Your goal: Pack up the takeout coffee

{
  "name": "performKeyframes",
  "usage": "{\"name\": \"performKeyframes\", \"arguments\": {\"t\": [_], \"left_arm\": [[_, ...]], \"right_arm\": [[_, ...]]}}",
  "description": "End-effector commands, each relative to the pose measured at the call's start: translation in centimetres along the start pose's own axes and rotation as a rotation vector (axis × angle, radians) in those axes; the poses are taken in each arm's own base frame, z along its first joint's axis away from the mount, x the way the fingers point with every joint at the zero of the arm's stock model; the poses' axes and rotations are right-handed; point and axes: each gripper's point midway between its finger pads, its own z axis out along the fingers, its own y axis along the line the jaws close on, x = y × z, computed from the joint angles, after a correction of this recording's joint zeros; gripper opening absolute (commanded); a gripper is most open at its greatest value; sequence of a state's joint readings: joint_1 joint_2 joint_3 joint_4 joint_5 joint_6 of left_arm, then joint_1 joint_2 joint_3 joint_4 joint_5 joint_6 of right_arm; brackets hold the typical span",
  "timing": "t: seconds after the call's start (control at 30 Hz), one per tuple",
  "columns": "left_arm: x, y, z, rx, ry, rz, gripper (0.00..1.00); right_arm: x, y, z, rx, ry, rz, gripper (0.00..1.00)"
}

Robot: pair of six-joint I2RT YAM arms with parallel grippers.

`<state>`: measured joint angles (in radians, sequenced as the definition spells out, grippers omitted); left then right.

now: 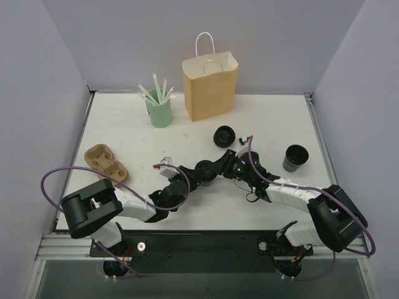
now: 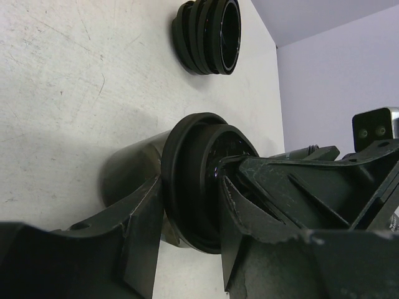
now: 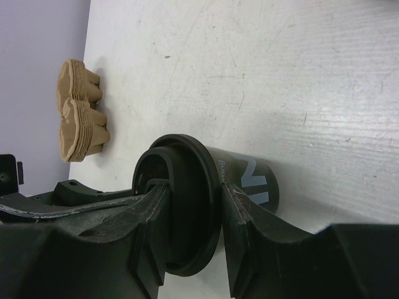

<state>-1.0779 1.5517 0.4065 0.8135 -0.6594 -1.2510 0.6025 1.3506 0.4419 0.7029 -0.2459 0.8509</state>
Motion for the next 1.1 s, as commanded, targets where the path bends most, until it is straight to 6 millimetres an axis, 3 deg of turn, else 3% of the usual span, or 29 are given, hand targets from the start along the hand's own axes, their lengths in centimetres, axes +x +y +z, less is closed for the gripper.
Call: {"name": "performKeyframes", "arguments": {"t": [0.0,0.23,0.43,0.5,0.77,1.07], "left_arm": [[8.6,13.5,-6.9,-0.277,0.492,0.359,0.41],[9.5,14.0,-7.6,-0.285,0.489,0.375,0.41],[9.5,13.2,-7.6,-0.276,0.486,0.364,0.42],[8.7,12.6,-7.5,-0.27,0.469,0.371,0.43],[3.0,6.9,-6.4,-0.194,0.388,0.377,0.54],[0.7,5.0,-6.7,-0.151,0.378,0.38,0.61]], "right_arm": [[4.1,-3.6,0.4,0.09,0.138,-0.111,0.12],[4.4,-3.8,1.4,0.093,0.153,-0.222,0.12],[4.8,-2.7,2.5,0.08,0.215,-0.284,0.11],[5.0,-2.8,2.3,0.09,0.246,-0.288,0.11],[5.6,-2.7,2.2,0.092,0.353,-0.256,0.11],[5.5,-1.8,2.6,0.076,0.372,-0.239,0.1]]}}
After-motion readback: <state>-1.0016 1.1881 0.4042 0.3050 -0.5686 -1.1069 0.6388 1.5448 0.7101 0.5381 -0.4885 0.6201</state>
